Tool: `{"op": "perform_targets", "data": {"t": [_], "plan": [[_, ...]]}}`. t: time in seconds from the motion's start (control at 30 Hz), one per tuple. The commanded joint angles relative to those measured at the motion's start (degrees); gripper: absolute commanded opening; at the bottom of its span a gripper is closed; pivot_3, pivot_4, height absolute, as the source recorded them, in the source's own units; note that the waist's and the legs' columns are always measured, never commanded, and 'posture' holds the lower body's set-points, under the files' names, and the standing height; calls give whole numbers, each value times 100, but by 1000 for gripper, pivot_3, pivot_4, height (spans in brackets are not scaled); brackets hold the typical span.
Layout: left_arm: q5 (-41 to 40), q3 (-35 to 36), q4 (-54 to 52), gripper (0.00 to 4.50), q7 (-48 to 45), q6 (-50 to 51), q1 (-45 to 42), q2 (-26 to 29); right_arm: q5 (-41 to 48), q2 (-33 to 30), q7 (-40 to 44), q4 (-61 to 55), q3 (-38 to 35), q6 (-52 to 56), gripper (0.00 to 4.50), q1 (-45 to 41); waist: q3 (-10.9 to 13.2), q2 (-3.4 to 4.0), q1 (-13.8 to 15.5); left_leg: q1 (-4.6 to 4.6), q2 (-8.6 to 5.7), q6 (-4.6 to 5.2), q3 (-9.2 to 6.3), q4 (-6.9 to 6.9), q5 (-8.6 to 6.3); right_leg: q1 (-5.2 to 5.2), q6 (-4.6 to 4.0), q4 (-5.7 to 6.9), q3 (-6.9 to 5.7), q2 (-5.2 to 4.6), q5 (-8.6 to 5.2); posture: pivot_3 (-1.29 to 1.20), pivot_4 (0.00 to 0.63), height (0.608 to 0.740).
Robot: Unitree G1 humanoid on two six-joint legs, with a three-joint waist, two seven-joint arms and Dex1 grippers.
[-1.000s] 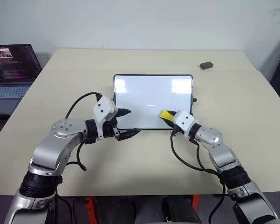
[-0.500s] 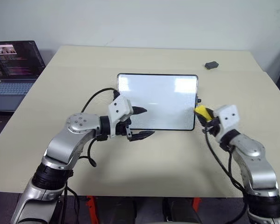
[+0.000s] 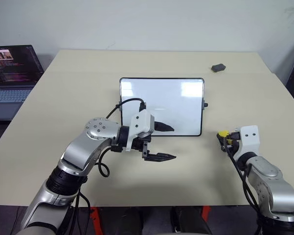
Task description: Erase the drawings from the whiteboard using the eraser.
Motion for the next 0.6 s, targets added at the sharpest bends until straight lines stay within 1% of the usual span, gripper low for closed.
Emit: {"op": "perform_targets", "data": {"t": [0.03, 0.13, 0.43, 0.47, 0.5, 0.53, 0.6], "plan": [[56, 1, -99, 4500, -48, -131, -30, 9, 116, 81, -188, -4, -187, 67, 1111, -192, 0, 0, 7, 0, 0, 0, -1, 0, 0, 0, 0, 0, -2, 0, 0, 0, 150, 740], [107, 16, -115, 4500, -19, -132, 25, 18, 236, 211, -302, 105, -339, 216, 1111, -331, 0, 0, 8, 0, 0, 0, -3, 0, 0, 0, 0, 0, -3, 0, 0, 0, 150, 740], [154, 55, -170, 4500, 103, -76, 108, 13, 410, 252, -434, 285, -425, 335, 1111, -456, 0, 0, 7, 0, 1, 0, -3, 0, 0, 0, 0, 0, -2, 0, 0, 0, 150, 740], [150, 58, -180, 4500, 116, -66, 118, 11, 415, 256, -438, 299, -404, 323, 1821, -457, 0, 0, 7, 0, 1, 0, -3, -1, 0, 0, 0, 0, -2, 0, 0, 0, 150, 740], [145, 64, -185, 4500, 127, -57, 125, 10, 423, 264, -453, 310, -390, 315, 2032, -459, 0, 0, 6, -1, 1, 0, -2, -1, 0, 0, 0, 0, -2, 0, 0, 0, 150, 740], [145, 67, -188, 4500, 136, -54, 132, 8, 435, 267, -459, 322, -380, 305, 2337, -457, 0, 0, 7, 0, 0, 0, -2, 0, 0, 0, 0, -1, -2, 0, 0, 0, 150, 740], [159, 67, -183, 4500, 153, -64, 150, 10, 456, 276, -488, 346, -381, 285, 3094, -458, 0, 0, 7, -1, 0, 0, -2, 0, 0, 0, 0, -1, -2, 0, 0, 0, 150, 740]]}}
